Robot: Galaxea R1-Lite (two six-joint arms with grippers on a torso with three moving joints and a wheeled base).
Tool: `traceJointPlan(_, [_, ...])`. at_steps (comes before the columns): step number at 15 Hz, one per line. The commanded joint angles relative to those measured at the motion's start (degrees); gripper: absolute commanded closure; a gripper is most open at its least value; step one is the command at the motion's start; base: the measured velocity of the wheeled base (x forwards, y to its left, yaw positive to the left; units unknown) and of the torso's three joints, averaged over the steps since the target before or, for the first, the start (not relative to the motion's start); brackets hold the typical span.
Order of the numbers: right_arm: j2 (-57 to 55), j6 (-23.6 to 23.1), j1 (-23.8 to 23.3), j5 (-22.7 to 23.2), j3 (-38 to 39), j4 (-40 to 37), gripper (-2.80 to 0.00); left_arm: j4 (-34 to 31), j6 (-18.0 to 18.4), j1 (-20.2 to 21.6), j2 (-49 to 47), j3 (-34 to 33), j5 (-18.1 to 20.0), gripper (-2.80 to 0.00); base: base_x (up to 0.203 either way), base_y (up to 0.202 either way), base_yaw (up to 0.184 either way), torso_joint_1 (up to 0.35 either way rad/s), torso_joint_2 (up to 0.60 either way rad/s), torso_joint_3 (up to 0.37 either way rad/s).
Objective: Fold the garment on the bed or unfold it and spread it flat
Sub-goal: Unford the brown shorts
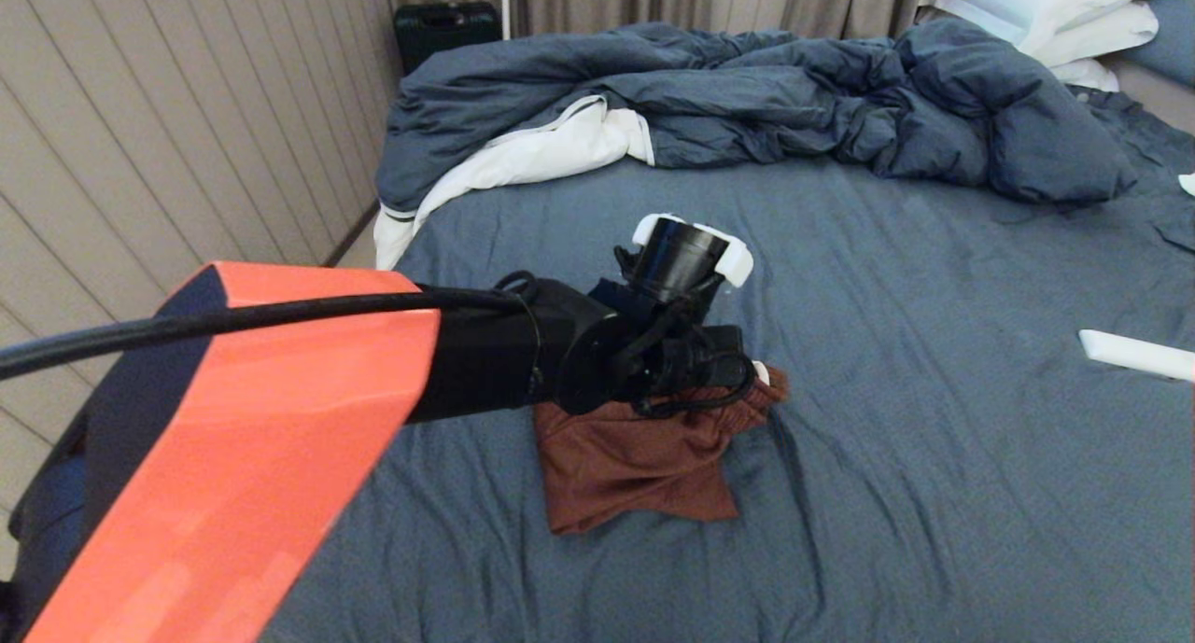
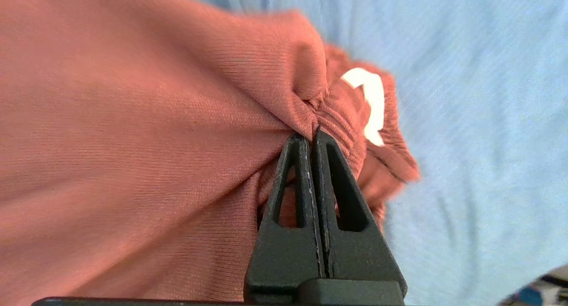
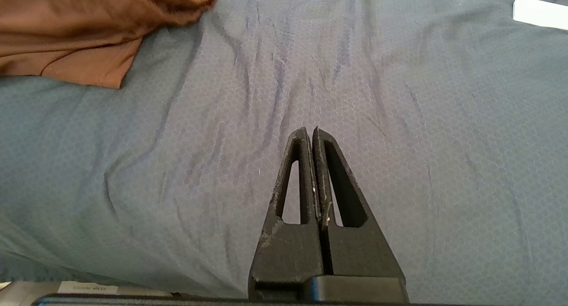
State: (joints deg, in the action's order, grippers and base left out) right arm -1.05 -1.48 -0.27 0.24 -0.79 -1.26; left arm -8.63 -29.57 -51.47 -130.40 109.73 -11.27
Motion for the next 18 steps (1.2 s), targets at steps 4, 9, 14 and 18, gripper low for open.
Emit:
traceJointPlan(4, [-0.09,-0.02,0.0,0.02,0.02,0.03,0.0,-3.65,-1.06,6.36,12.22,-0.38,-0.02,0.0,0.0,0.0,0.0,0.0,0.0,0.0])
traceJointPlan(9, [-0.09,-0.02,0.0,0.0,0.09,0.03,0.0,-4.88,-0.7,16.57,25.2,-10.4,0.84,0.0,0.0,0.0,0.0,0.0,0.0,0.0])
traceJointPlan(14, [-0.09,-0.01,0.0,-0.16,0.18,0.2,0.0,-2.31,-0.62,32.14,34.3,-28.01,7.99,0.0,0.0,0.0,0.0,0.0,0.0,0.0])
traceJointPlan(18, [-0.09,0.07,0.0,-0.16,0.18,0.29,0.0,8.44,-0.64,37.78,38.24,-45.87,11.66,0.0,0.0,0.0,0.0,0.0,0.0,0.0])
